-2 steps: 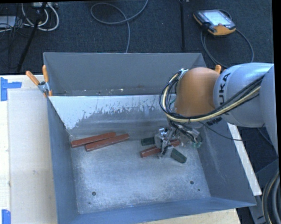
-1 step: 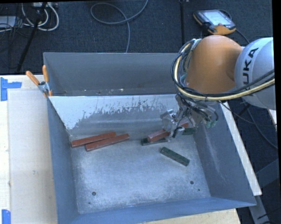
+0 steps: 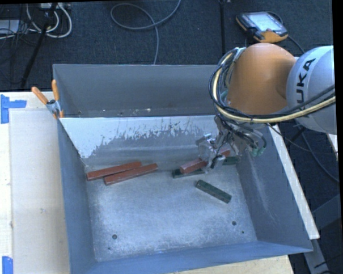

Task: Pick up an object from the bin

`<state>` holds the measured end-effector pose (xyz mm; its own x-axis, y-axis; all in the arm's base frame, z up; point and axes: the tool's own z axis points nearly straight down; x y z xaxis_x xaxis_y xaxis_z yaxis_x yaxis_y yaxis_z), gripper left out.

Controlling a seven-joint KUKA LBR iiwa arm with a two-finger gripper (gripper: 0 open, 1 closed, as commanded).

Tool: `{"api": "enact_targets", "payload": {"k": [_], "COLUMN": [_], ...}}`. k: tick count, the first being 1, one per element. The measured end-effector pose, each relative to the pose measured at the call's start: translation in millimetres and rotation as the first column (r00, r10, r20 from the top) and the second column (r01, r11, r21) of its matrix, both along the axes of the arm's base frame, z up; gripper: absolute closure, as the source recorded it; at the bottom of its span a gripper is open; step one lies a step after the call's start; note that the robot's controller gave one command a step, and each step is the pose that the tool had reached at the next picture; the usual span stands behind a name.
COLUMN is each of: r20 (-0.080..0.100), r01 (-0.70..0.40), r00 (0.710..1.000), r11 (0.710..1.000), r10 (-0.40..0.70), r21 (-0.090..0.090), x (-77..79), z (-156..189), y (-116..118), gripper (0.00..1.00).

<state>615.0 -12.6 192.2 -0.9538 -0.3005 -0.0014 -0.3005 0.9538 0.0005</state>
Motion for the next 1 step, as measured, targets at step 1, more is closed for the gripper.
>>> {"api": "enact_targets", "payload": {"k": [1], "r20": [-0.001], "r01": [0.017], "r00": [1.000], "r11": [1.000], "r10": [-0.017], "r21": [0.000], "x": [-4.4], "z": [24.2], "y": [-0.5], "gripper": [1.00]}}
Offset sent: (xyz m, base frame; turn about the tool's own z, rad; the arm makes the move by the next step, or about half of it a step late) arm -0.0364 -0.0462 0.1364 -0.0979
